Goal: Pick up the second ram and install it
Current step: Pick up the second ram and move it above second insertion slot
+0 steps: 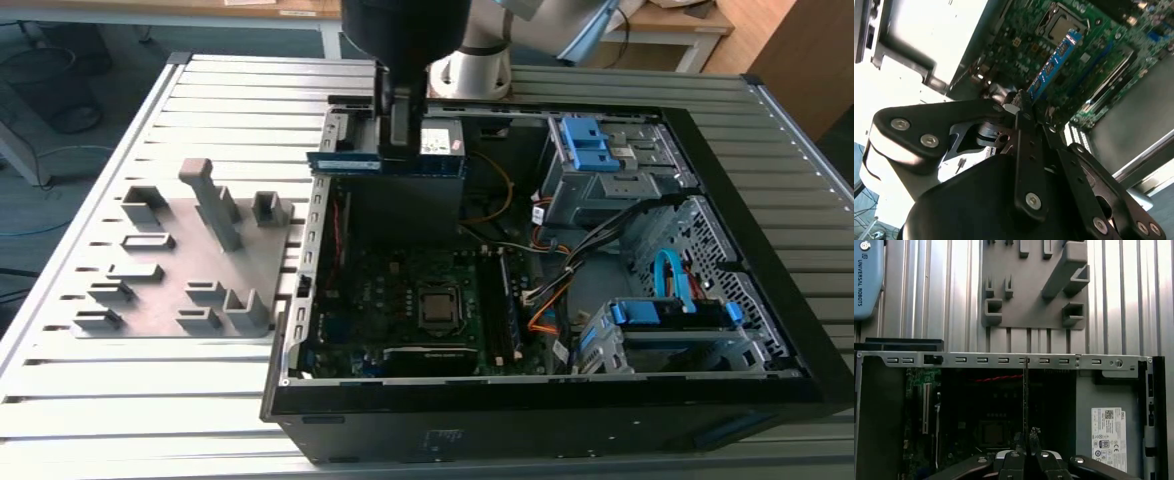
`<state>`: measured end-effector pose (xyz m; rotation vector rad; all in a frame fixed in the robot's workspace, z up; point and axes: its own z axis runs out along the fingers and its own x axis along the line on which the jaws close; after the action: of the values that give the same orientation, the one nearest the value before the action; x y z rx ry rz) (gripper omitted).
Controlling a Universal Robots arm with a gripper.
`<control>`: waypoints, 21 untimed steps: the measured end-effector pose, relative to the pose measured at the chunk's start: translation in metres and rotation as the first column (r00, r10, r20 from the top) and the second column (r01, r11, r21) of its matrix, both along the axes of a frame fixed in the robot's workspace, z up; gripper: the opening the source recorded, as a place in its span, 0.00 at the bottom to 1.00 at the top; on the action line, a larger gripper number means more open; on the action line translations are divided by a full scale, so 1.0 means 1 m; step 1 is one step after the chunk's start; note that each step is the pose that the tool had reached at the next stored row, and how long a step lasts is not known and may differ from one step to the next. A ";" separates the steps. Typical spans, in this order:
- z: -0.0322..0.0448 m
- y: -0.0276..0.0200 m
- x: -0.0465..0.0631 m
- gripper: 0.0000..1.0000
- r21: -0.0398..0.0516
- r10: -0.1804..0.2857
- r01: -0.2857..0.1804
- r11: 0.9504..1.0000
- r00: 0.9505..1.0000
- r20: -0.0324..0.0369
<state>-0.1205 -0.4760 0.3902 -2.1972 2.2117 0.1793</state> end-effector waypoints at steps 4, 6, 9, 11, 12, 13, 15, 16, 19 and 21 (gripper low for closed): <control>-0.0072 -0.0005 0.012 0.14 0.000 0.000 0.000 1.000 1.000 0.000; -0.0108 -0.0012 0.018 0.14 0.000 0.000 0.000 1.000 1.000 0.000; -0.0162 -0.0024 0.027 0.14 0.000 0.000 0.000 1.000 1.000 0.000; -0.0198 -0.0033 0.033 0.14 0.000 0.000 0.000 1.000 1.000 0.000; -0.0216 -0.0038 0.037 0.14 0.000 0.000 0.000 1.000 1.000 0.000; -0.0234 -0.0042 0.040 0.14 0.000 0.000 0.000 1.000 1.000 0.000; -0.0272 -0.0049 0.047 0.14 0.000 0.000 0.000 1.000 1.000 0.000; -0.0290 -0.0053 0.050 0.14 0.000 0.000 0.000 1.000 1.000 0.000; -0.0342 -0.0087 0.056 0.14 0.000 0.000 0.000 1.000 1.000 0.000; -0.0380 -0.0133 0.057 0.14 0.000 0.000 0.000 1.000 1.000 0.000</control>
<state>-0.0630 -0.4893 0.3522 -2.1973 2.2119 0.1797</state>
